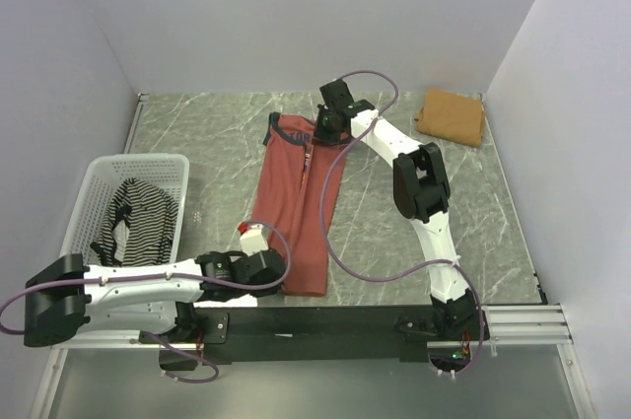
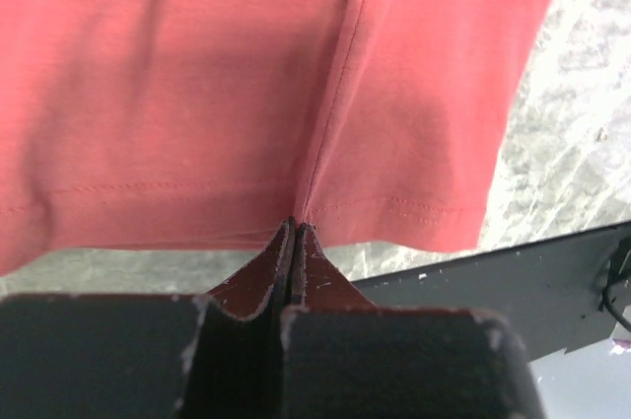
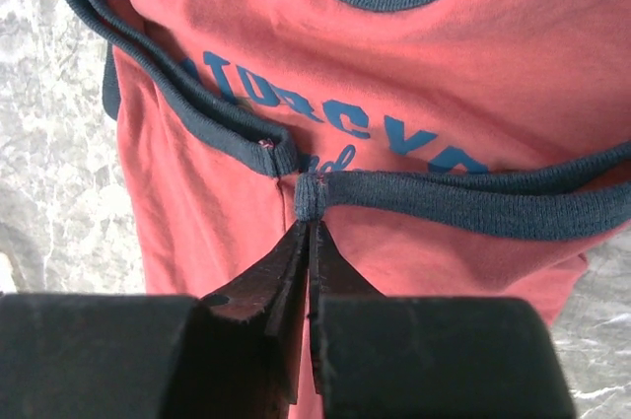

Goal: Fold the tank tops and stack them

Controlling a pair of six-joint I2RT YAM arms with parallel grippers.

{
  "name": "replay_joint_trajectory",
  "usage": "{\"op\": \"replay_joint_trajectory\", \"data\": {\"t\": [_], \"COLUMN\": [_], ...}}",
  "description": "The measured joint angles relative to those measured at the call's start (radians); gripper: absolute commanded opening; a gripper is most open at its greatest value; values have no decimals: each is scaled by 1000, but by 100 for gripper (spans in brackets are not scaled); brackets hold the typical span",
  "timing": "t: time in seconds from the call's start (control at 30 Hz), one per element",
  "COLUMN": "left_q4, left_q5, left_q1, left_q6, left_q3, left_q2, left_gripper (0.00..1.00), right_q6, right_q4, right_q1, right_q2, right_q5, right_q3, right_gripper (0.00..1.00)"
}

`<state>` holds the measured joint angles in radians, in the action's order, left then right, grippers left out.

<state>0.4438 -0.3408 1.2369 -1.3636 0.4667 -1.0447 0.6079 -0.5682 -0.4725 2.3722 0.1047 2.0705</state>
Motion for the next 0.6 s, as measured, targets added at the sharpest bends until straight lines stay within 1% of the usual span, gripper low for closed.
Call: {"op": "replay_joint_trajectory", "data": {"t": [0.07,0.1,0.17,0.23,0.27,0.3,0.37,0.4,0.43,0.6], "left_q4": [5,8,16,30,34,37,37,36,35,47], "left_q5": [4,5,6,7,9,12,20,25,29,35], "left_q1": [-18,-24,-36,-47,-53,-59,-68,-71,-73,-73], "left_q6": [14,18,29,43,49,60,76,87,94,128], "left_q3": [0,0,0,5,8,12,21,30,37,85], "left_q2": [2,3,8,11,11,11,10,6,3,3], "left_gripper": [1,1,1,5,7,19,25,31,33,39], "right_q6": [-8,-13,-22,-29,-32,-37,-44,-49,-52,-56], "right_q4": [4,8,15,31,40,53,63,67,68,74], "right_q1": [0,0,0,0,0,0,0,0,1,17], "right_q2": [0,0,0,0,0,-2,-9,-18,-29,-143], "right_q5": [-4,-6,-7,-8,-8,-8,-10,-14,-18,-53], "right_q3": [0,0,0,-2,-4,-12,-30,-46,-64,-186], "right_gripper": [18,26,36,47,49,52,53,54,54,53]}}
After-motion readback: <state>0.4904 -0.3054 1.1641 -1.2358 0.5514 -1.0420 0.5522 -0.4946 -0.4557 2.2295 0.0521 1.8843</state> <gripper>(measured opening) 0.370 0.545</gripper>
